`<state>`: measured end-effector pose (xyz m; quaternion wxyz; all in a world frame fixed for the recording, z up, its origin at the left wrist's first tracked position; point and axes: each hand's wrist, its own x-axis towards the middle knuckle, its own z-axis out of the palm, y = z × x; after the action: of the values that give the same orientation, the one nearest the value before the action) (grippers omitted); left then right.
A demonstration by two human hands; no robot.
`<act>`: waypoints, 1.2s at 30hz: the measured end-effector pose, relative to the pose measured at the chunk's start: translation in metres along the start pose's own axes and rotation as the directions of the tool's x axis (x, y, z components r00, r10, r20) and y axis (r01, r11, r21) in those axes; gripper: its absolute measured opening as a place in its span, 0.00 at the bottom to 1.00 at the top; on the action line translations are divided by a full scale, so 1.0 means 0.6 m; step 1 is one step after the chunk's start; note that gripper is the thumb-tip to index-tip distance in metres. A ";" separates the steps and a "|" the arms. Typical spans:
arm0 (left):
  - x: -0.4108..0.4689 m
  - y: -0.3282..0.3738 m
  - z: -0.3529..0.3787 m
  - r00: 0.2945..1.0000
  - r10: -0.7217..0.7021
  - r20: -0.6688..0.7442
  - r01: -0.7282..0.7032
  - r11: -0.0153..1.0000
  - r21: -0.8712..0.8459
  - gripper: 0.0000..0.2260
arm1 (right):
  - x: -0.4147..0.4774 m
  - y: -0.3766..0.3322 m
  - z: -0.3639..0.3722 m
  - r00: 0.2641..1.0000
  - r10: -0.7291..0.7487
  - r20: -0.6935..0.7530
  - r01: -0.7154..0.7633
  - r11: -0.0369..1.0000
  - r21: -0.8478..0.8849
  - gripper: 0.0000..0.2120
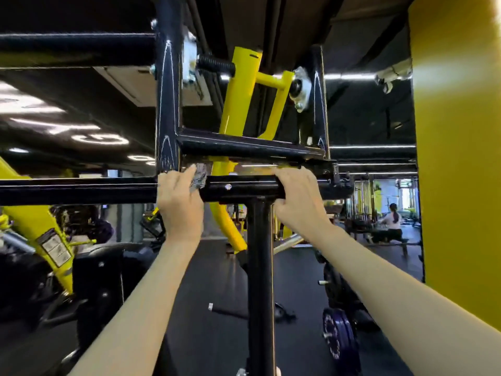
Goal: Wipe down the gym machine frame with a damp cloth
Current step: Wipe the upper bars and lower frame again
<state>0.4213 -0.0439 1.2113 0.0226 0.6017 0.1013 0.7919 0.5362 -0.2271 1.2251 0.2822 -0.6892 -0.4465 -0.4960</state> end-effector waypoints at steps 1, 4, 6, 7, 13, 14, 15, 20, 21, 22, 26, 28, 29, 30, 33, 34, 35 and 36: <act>-0.014 0.024 0.014 1.000 -0.018 -0.022 0.018 1.000 -0.017 0.17 | 0.001 0.005 -0.001 1.000 -0.002 -0.002 0.002 1.000 0.018 0.27; -0.039 0.131 0.072 0.989 0.148 -0.016 -0.149 0.984 -0.094 0.12 | 0.012 0.014 -0.006 0.999 -0.025 -0.039 0.026 0.999 0.045 0.25; -0.037 0.137 0.077 0.954 0.299 0.023 -0.296 0.951 -0.090 0.13 | 0.012 0.014 -0.009 0.999 -0.025 -0.034 0.027 0.997 0.071 0.24; -0.034 0.120 0.069 0.932 0.360 0.037 -0.356 0.930 -0.087 0.13 | 0.010 0.015 -0.009 1.000 -0.026 -0.016 0.028 0.996 0.084 0.25; -0.050 0.088 0.054 1.000 0.009 -0.010 -0.010 0.995 -0.098 0.14 | 0.003 0.007 -0.001 0.998 0.051 -0.036 -0.046 0.990 0.136 0.27; -0.052 0.108 0.063 0.999 0.024 -0.027 -0.027 0.993 -0.115 0.13 | 0.004 0.006 0.001 0.997 0.052 -0.048 -0.045 0.990 0.134 0.27; -0.052 0.119 0.069 0.993 0.116 -0.039 -0.119 0.988 -0.101 0.12 | 0.003 0.007 0.002 0.997 0.059 -0.055 -0.051 0.990 0.134 0.27; -0.026 0.028 0.028 0.903 0.427 0.055 -0.426 0.904 -0.029 0.13 | -0.004 -0.003 0.020 0.981 0.135 -0.139 -0.110 0.978 0.175 0.25; -0.027 0.011 0.017 0.925 0.378 0.037 -0.378 0.926 -0.011 0.13 | -0.004 -0.008 0.024 0.979 0.144 -0.147 -0.116 0.976 0.184 0.25; -0.030 0.005 0.013 0.948 0.319 0.023 -0.319 0.948 -0.003 0.14 | -0.004 -0.012 0.026 0.977 0.149 -0.152 -0.120 0.975 0.187 0.24; -0.034 0.072 0.041 0.940 0.337 0.059 -0.331 0.940 -0.088 0.12 | 0.002 -0.009 0.030 0.976 0.137 -0.170 -0.113 0.983 0.147 0.24; -0.030 0.099 0.053 0.886 0.455 0.092 -0.441 0.887 -0.138 0.10 | 0.002 -0.003 0.031 0.976 0.123 -0.178 -0.101 0.987 0.126 0.23; -0.026 0.096 0.052 0.849 0.513 0.124 -0.494 0.855 -0.155 0.09 | 0.001 -0.001 0.031 0.978 0.118 -0.173 -0.097 0.987 0.126 0.23; -0.018 0.082 0.044 0.812 0.562 0.160 -0.540 0.826 -0.161 0.09 | 0.000 0.002 0.030 0.980 0.112 -0.165 -0.091 0.987 0.132 0.24; 0.009 0.011 0.001 0.737 0.649 0.192 -0.637 0.760 -0.124 0.09 | -0.001 0.002 0.022 0.984 0.100 -0.147 -0.074 0.982 0.172 0.24; 0.014 -0.008 -0.012 0.723 0.668 0.177 -0.665 0.742 -0.090 0.09 | -0.001 0.001 0.020 0.987 0.093 -0.128 -0.069 0.980 0.186 0.24; 0.016 -0.017 -0.018 0.715 0.678 0.169 -0.678 0.732 -0.071 0.09 | -0.003 0.000 0.018 0.989 0.092 -0.113 -0.069 0.978 0.195 0.24; 0.016 -0.016 -0.014 0.713 0.680 0.171 -0.678 0.731 -0.079 0.10 | -0.003 0.000 0.018 0.990 0.097 -0.106 -0.074 0.977 0.198 0.24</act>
<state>0.4098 -0.0342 1.2163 -0.2569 0.6686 -0.1331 0.6850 0.5405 -0.2189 1.2196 0.3943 -0.6473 -0.4456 -0.4764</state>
